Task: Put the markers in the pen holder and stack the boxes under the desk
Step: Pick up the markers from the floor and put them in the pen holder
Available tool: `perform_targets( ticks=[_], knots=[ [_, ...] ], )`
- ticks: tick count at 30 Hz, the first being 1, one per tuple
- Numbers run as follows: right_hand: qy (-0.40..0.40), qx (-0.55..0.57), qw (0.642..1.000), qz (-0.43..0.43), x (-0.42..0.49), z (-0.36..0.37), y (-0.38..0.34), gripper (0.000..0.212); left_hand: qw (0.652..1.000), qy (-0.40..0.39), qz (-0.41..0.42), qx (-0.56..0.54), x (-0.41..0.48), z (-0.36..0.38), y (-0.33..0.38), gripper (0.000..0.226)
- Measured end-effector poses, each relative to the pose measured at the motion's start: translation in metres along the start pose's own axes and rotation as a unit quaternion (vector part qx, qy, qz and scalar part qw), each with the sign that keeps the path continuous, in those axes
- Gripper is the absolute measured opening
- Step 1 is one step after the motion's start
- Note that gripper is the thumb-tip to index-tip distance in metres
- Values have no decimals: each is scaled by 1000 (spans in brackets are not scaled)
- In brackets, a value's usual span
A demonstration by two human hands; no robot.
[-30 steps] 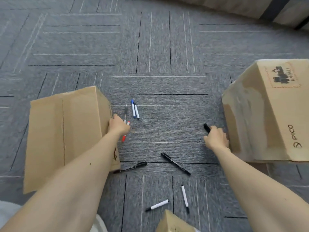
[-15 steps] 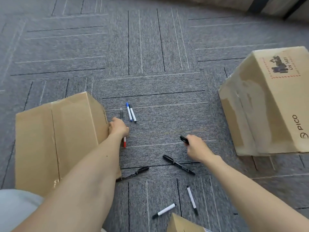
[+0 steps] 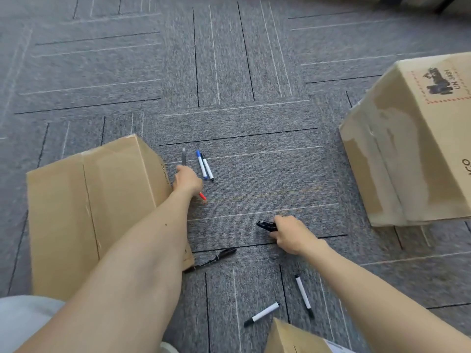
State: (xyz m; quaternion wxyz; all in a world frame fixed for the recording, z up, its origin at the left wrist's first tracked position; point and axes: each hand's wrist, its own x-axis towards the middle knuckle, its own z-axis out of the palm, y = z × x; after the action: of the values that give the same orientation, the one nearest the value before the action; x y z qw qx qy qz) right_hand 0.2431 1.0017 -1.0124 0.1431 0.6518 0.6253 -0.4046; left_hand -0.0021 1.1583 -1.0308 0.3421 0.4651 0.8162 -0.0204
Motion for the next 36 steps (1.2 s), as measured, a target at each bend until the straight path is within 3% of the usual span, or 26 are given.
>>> perform_targets(
  ticks=[4, 9, 13, 18, 21, 23, 27, 30, 36],
  knots=[
    [-26, 51, 998, 7, -5, -1, 3, 13, 991, 5, -4, -136, 10, -6, 12, 58],
    [-60, 118, 991, 32, -17, -4, 9, 16, 989, 48, 13, -141, 11, -8, 31, 30],
    [-80, 135, 986, 58, -27, 1, 23, 15, 990, 44, 28, -129, 19, 6, 32, 35],
    [-67, 146, 985, 66, -33, 11, 40, 23, 996, 37, 31, -74, 17, 10, 29, 46],
    [-64, 151, 984, 71, -35, 15, 47, 34, 998, 22, 51, -18, 13, 6, 32, 40],
    [-55, 158, 983, 69, -36, 17, 50, 30, 997, 9, 74, 34, 7, 6, 33, 31],
    [-23, 172, 981, 88, -43, 18, 48, 28, 981, -24, 132, 140, -14, 9, 23, 22],
    [5, 162, 981, 106, -50, 21, 46, 50, 964, -47, 176, 193, -33, 12, 11, 16],
    [-35, 88, 987, 128, -66, 32, 37, 56, 939, -133, 220, 227, -72, 22, -19, 18]
  ],
)
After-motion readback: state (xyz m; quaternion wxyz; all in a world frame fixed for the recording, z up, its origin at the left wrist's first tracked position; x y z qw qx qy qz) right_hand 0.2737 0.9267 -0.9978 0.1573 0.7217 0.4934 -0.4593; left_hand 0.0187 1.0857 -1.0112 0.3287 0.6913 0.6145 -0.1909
